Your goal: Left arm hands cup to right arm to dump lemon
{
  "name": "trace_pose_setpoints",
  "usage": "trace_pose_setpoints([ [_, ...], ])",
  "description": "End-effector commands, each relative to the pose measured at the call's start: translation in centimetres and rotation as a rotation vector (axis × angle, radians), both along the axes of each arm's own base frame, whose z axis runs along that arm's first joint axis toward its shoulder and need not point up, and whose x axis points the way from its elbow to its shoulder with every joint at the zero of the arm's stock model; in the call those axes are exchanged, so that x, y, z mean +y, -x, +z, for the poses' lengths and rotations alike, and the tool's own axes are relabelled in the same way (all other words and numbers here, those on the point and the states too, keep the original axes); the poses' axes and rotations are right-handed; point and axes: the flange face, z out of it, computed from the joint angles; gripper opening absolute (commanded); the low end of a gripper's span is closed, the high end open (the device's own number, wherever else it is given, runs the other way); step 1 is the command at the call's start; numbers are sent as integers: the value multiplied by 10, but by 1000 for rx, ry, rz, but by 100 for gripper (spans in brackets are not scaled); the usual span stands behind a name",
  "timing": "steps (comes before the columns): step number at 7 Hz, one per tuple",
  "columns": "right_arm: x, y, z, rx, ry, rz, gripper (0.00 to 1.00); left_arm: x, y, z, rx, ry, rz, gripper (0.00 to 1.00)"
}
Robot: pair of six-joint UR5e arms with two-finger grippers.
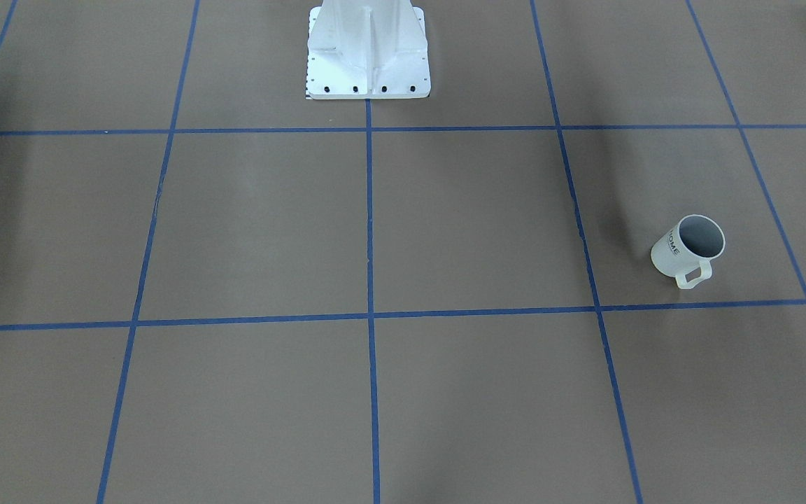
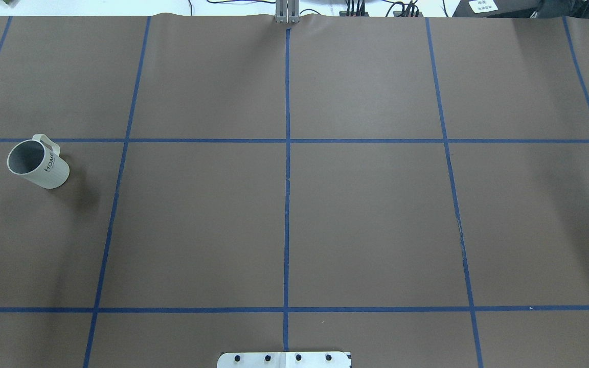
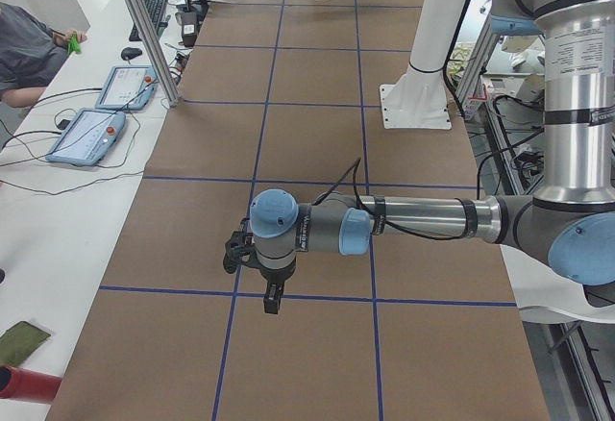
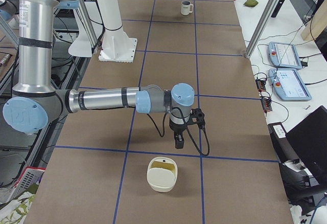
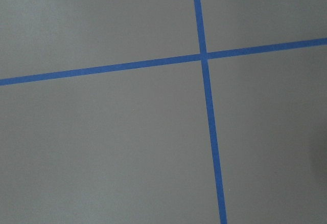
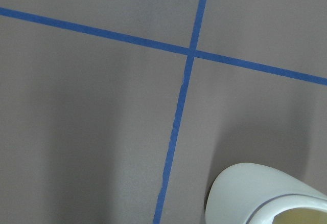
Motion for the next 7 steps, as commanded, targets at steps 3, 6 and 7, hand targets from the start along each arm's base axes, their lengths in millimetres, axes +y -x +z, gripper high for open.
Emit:
trace_pose_setpoints([
  [3,-11,1,-10,-4,-23,-1,100,0,0,0,0,-1,1,100],
  [6,-15,2,-16,-8,-32,0,100,1,1,0,0,-1,-3,100],
  [7,-13,2,-13,-9,-32,-6,100,0,1,-1,0,-3,-2,100],
])
